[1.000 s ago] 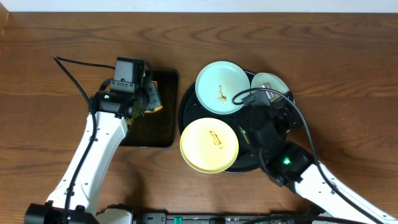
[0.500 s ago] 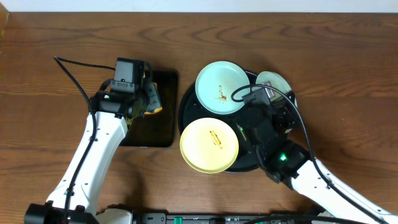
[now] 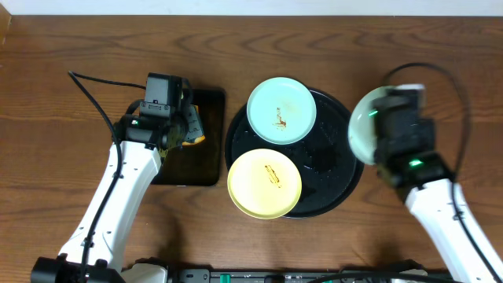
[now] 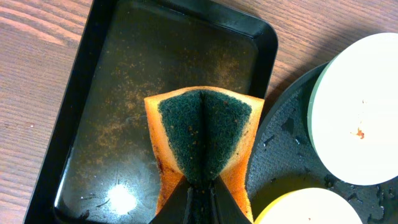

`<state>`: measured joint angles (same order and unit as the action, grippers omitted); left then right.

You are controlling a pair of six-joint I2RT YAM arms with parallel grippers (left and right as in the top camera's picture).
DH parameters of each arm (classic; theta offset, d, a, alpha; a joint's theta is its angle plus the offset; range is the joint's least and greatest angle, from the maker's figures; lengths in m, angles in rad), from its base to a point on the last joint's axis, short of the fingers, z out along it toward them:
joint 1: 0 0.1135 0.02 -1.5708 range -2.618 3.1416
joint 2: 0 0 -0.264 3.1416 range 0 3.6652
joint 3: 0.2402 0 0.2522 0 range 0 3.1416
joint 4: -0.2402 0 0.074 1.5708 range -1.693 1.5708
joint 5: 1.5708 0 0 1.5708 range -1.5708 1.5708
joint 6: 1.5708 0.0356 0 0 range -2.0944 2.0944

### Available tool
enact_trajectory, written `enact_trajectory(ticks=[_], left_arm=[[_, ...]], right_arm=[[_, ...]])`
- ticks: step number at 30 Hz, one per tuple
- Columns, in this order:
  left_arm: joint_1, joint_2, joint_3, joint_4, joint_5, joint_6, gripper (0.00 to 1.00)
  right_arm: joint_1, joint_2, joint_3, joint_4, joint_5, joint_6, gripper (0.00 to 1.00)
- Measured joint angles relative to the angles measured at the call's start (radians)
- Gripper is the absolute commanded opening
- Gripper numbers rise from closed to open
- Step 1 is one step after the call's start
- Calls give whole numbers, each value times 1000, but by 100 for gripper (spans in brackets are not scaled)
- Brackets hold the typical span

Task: Clean dirty plates on tray and stack at the side
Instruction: 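Lift the pale green plate with the right gripper and place it right of the tray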

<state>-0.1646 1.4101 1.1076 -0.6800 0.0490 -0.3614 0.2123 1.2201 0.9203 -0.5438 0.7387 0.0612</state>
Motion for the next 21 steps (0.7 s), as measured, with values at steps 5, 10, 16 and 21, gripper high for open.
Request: enact_trajectory(ticks=[5, 10, 16, 21], left_arm=[[0, 0, 0, -5, 0, 0, 8], [0, 0, 0, -17, 0, 0, 7], [0, 0, 0, -19, 0, 0, 8], [0, 0, 0, -20, 0, 0, 7]], right_arm=[[-233, 1, 22, -55, -137, 127, 1], [-433, 35, 20, -74, -230, 249, 1], [-582, 137, 9, -2, -349, 344, 1], [-617, 238, 6, 48, -421, 367, 1]])
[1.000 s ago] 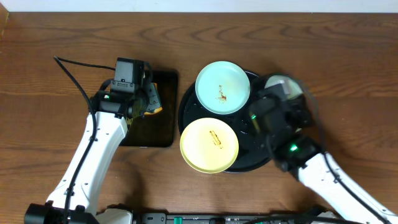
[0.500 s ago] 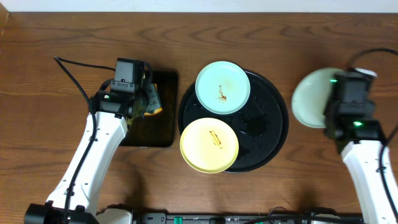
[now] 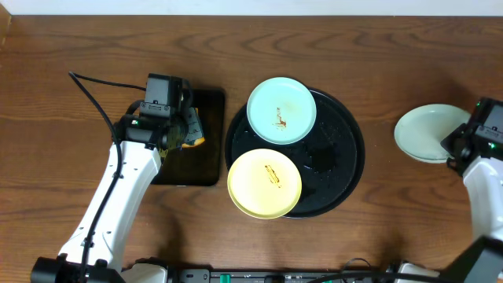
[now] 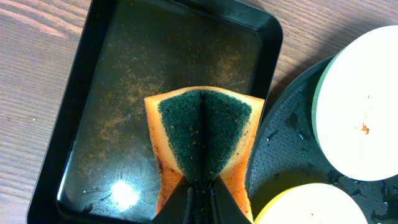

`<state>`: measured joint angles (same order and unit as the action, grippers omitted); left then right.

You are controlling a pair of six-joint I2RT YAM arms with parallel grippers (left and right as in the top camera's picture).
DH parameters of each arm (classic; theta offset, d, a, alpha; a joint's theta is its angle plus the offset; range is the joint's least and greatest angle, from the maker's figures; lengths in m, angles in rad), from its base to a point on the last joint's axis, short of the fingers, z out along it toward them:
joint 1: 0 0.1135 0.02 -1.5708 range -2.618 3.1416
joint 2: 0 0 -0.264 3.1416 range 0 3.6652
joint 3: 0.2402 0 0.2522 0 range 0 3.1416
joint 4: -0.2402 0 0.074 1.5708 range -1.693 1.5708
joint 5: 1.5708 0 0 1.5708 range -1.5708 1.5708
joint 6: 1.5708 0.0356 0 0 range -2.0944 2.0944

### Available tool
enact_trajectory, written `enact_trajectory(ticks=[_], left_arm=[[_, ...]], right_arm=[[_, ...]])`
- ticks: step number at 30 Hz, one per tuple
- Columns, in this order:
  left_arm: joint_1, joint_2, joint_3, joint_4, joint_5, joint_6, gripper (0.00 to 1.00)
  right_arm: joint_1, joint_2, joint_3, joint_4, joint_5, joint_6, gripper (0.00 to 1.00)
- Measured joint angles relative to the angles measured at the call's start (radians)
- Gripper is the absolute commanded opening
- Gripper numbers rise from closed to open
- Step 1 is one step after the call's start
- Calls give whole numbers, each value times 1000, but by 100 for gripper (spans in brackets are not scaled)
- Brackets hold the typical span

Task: Clean dirty plates on tray and stack at the side
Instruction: 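Lift the pale green plate with the right gripper and place it right of the tray, then move the right gripper to grip the yellow plate's rim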

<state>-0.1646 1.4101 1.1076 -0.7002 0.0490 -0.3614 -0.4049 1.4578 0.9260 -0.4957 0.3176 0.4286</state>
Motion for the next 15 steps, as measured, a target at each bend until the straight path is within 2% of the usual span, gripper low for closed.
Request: enact_trajectory(ticks=[3, 4, 6, 8, 12, 15], left_arm=[[0, 0, 0, 0, 0, 0, 8], [0, 0, 0, 0, 0, 0, 8], [0, 0, 0, 0, 0, 0, 8], [0, 0, 0, 0, 0, 0, 7], [0, 0, 0, 0, 0, 0, 8], [0, 0, 0, 0, 0, 0, 7]], right_arm=[[-1, 48, -1, 18, -20, 4, 1], [-1, 59, -1, 19, -24, 6, 4], [-1, 73, -2, 20, -32, 9, 25], [-1, 74, -4, 23, -39, 12, 36], [-2, 69, -4, 41, -103, -22, 43], [3, 41, -5, 43, -176, -45, 44]])
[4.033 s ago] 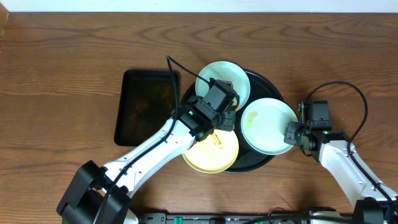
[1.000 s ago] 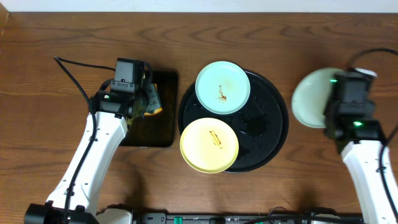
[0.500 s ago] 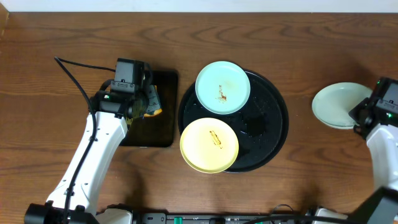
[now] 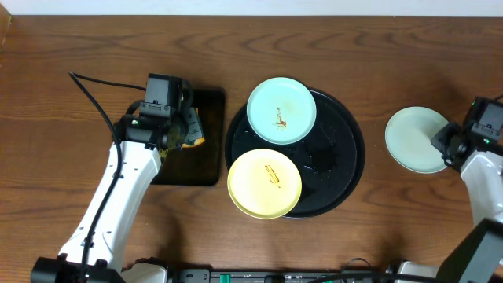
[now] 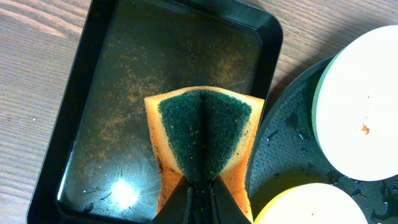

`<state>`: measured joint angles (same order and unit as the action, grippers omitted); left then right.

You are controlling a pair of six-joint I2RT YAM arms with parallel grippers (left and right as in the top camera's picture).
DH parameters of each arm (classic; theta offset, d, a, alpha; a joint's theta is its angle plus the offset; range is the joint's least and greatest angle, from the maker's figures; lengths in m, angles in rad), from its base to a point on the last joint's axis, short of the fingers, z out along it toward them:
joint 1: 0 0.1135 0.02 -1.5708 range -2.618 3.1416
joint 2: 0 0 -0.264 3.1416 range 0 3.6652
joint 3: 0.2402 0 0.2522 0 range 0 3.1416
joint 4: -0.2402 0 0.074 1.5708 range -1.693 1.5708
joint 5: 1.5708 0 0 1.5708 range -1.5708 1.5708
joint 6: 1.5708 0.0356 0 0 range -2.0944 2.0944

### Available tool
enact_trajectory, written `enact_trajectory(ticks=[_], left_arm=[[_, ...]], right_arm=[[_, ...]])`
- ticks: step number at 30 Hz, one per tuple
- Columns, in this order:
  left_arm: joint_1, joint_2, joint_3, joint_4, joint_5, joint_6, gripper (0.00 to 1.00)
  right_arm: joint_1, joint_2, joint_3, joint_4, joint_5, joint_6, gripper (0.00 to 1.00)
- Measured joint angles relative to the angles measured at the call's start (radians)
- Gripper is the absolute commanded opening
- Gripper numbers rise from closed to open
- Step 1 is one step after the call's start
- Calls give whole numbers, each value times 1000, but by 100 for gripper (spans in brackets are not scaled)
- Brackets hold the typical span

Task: Clean dirty plates on tray and stack at the side
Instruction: 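Move the right gripper to grip the yellow plate's rim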

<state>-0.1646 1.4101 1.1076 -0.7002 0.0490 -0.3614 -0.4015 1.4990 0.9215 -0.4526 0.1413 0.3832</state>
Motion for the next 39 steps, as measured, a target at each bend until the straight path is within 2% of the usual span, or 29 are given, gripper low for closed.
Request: enact_trajectory(ticks=[6, 12, 18, 23, 30, 35, 37, 39], left_arm=[[0, 0, 0, 0, 0, 0, 8], [0, 0, 0, 0, 0, 0, 7], [0, 0, 0, 0, 0, 0, 8], [0, 0, 0, 0, 0, 0, 7], [0, 0, 0, -1, 0, 0, 8], [0, 0, 0, -7, 0, 0, 7], [0, 0, 0, -7, 0, 0, 8], [0, 0, 0, -8, 0, 0, 7]], right_arm=[[74, -129, 0, -72, -282, -40, 44], [267, -161, -5, -246, -514, -56, 43], [512, -123, -89, -250, -580, -39, 38], [678, -77, -189, -166, -597, 51, 36], [838, -26, -216, -81, -555, 174, 35], [886, 13, -217, -50, -504, 259, 28], [899, 34, -217, -39, -493, 289, 13], [911, 52, -217, -34, -485, 312, 6]])
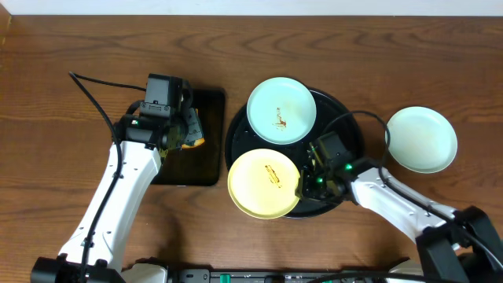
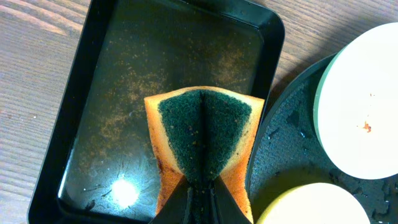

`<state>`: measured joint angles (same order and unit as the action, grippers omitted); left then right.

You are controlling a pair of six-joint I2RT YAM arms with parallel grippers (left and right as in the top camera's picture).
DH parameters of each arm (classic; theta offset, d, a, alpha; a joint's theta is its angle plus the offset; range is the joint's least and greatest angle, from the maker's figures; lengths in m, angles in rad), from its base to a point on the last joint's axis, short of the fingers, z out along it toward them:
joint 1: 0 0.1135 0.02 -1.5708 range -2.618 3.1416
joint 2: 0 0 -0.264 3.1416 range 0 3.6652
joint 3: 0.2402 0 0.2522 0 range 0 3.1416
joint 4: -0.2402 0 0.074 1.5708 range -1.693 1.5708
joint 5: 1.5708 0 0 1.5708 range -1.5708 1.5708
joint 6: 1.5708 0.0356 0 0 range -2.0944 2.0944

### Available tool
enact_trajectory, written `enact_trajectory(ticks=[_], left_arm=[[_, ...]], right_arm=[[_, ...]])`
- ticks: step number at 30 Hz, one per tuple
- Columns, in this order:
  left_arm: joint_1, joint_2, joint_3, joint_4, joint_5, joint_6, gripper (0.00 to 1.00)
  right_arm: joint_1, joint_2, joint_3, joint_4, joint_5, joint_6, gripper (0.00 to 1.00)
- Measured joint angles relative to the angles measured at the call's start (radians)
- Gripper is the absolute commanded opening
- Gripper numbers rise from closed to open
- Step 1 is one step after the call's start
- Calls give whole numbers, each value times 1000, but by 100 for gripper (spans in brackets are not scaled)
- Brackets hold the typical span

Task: Clean dirty plates on tray and stack at the side
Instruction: 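Move the right gripper to grip the yellow plate's rim, then scrub the yellow plate with the sponge in the left gripper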

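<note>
My left gripper (image 2: pixel 202 186) is shut on an orange sponge (image 2: pixel 205 140) with a green scouring face, held folded over the black rectangular tray (image 2: pixel 124 74). On the round black tray (image 1: pixel 342 126) lie a pale blue plate (image 1: pixel 281 110) with a brown stain and a yellow plate (image 1: pixel 263 183) with a smear. My right gripper (image 1: pixel 310 174) is low over the round tray, at the yellow plate's right edge; its jaws are lost against the dark tray. A clean pale green plate (image 1: pixel 420 139) lies flat on the table to the right.
The rectangular tray (image 1: pixel 200 169) holds a film of gritty water. The left arm's cable (image 1: pixel 94 94) trails over the table at the left. Bare wooden table (image 1: pixel 409 47) surrounds both trays.
My right gripper has left the pale green plate at the table's right side and now sits over the round tray beside the yellow plate. The left gripper and sponge have not moved.
My right gripper first held the pale green plate tilted up at the round tray's right edge. Then the plate was at the far right of the table, then flat there with the gripper beside it. Now it lies alone. The left gripper kept holding the sponge throughout.
</note>
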<state>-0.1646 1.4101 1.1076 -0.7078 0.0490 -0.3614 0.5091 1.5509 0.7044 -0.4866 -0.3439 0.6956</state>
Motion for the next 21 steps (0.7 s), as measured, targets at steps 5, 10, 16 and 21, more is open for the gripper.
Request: enact_trajectory(ticks=[5, 10, 16, 21], left_arm=[[0, 0, 0, 1, 19, 0, 7], [0, 0, 0, 19, 145, 0, 7], [-35, 0, 0, 48, 335, 0, 7], [-145, 0, -4, 48, 393, 0, 7]], right_arm=[[4, 2, 0, 20, 5, 22, 1], [-5, 2, 0, 21, 24, 19, 1], [-20, 2, 3, 23, 74, -39, 1], [-27, 2, 16, 16, 134, -77, 1]])
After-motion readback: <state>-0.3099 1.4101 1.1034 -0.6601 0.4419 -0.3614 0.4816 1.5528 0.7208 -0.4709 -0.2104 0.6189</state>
